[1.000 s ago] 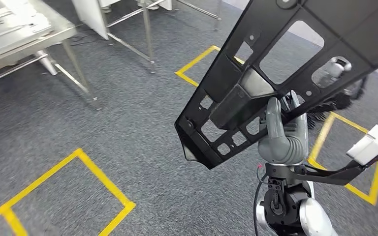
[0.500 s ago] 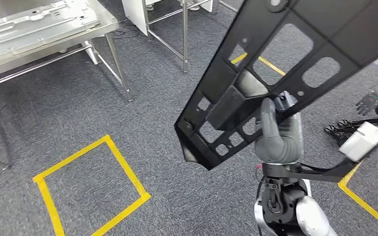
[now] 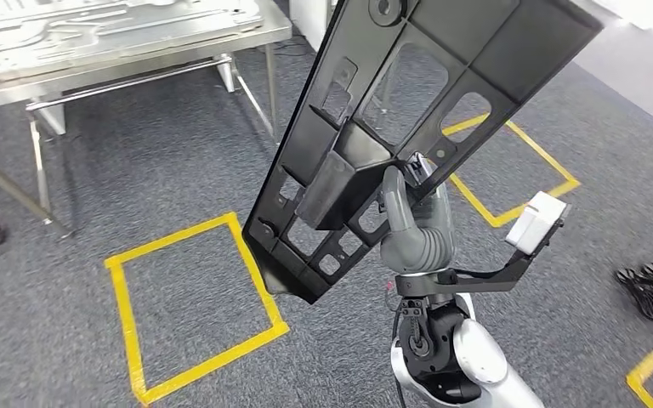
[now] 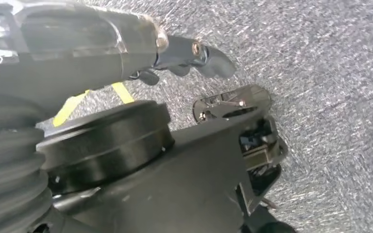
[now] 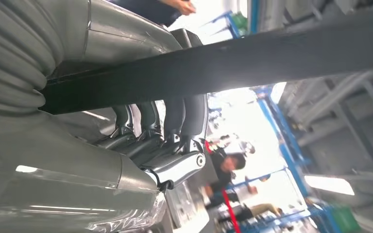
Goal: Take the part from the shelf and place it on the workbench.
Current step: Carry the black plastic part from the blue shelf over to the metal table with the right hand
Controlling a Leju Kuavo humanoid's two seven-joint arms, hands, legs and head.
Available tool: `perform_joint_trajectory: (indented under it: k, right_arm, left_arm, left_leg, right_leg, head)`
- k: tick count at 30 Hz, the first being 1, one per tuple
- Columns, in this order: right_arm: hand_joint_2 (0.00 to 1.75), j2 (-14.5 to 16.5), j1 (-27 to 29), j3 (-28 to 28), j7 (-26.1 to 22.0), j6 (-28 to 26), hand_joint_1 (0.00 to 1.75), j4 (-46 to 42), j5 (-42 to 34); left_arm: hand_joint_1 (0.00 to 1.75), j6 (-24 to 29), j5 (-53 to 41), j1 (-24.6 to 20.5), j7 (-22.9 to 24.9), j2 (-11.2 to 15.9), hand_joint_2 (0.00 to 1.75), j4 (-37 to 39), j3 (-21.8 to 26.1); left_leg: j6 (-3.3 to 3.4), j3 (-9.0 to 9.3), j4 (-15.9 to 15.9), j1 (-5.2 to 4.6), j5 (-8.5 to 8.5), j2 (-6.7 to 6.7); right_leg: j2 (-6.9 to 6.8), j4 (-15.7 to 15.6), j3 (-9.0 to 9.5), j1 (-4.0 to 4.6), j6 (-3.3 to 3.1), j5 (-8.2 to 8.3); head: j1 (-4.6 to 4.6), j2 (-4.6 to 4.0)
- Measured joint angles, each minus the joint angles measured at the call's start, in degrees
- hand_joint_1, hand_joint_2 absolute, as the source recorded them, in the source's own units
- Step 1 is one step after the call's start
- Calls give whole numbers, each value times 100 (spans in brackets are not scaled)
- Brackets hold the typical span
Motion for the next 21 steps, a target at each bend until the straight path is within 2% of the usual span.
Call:
perform_joint_trajectory:
  k: [1,2,4,5,6,7,10,12,14,15,16,18,19,20,21]
  right_arm:
    - [175,3,1,18,-11,8,175,42,-41]
    - [175,9,2,35,-28,23,175,79,-95]
    - [175,31,-3,68,-61,67,175,133,-181]
    - [175,43,-8,84,-74,87,175,154,-204]
    - [175,54,-14,97,-83,102,175,172,-215]
    - [175,64,-15,109,-92,114,175,192,-225]
    - [175,93,13,138,-145,125,175,252,-246]
    - [175,97,83,147,-209,118,175,272,-249]
    - [175,72,242,131,-282,102,175,242,-250]
    - [175,43,334,113,-314,95,175,208,-252]
    - [175,8,421,89,-339,90,175,171,-257]
    - [175,-67,564,49,-363,82,175,121,-271]
    - [175,-98,630,35,-367,79,175,110,-278]
    - [175,-125,690,25,-367,77,175,101,-281]
    - [175,-146,733,15,-367,75,175,91,-282]
  left_arm:
    - [0,0,-1,-1,4,4,175,0,0]
    - [0,1,-2,-3,9,9,175,0,0]
    - [0,3,-8,-10,22,16,175,-1,0]
    - [0,5,-13,-17,28,15,175,-2,0]
    - [0,8,-17,-22,32,14,175,-3,0]
    - [0,9,-20,-27,35,13,175,-4,0]
    - [0,10,-41,-26,46,15,175,-4,-2]
    - [0,19,-79,-23,51,19,175,-4,-2]
    - [0,52,-135,-17,52,13,175,-5,-2]
    - [0,77,-155,-12,52,3,175,-5,-2]
    - [0,96,-167,-8,51,-9,175,-5,-2]
    - [0,116,-172,-1,52,-27,175,-4,-1]
    - [0,117,-173,4,52,-34,175,-4,-1]
    - [0,118,-173,10,53,-40,175,-4,0]
    - [0,118,-173,15,53,-45,175,-4,0]
  left_leg:
    - [10,1,0,-15,4,-59]
    - [17,4,1,-33,8,-117]
    - [23,20,0,-60,13,-215]
    - [19,20,1,-73,17,-251]
    - [9,11,6,-78,20,-271]
    - [14,-4,12,-80,14,-280]
    - [25,-19,23,-76,-4,-263]
    - [47,8,-9,-80,-9,-256]
    - [100,154,-222,-44,53,-256]
    - [118,254,-358,-18,99,-254]
    - [116,343,-463,10,138,-245]
    - [90,423,-518,25,128,-221]
    - [65,444,-516,34,103,-210]
    - [32,466,-508,49,72,-205]
    - [-8,492,-493,72,35,-203]
  right_leg:
    - [16,142,-87,7,-23,14]
    - [24,61,-76,19,-62,145]
    - [64,-623,195,60,-181,583]
    - [91,-978,350,83,-241,743]
    - [112,-1246,463,104,-279,827]
    - [123,-1389,520,112,-236,837]
    - [118,-1479,548,121,-100,824]
    - [118,-1530,574,119,-108,833]
    - [111,-1578,634,121,-70,833]
    - [107,-1487,609,125,-47,770]
    - [103,-1272,515,119,-24,651]
    - [97,-593,137,66,47,339]
    - [93,-328,-32,29,83,268]
    - [89,-234,-122,-9,121,309]
    - [85,-365,-99,-46,160,471]
  head:
    - [29,0]
    - [57,0]
    - [105,0]
    - [100,0]
    - [93,0]
    - [84,0]
    - [49,0]
    - [18,0]
    - [-29,-1]
    - [-42,-1]
    - [-44,-1]
    - [-15,0]
    - [-5,0]
    - [-1,0]
    - [-1,0]
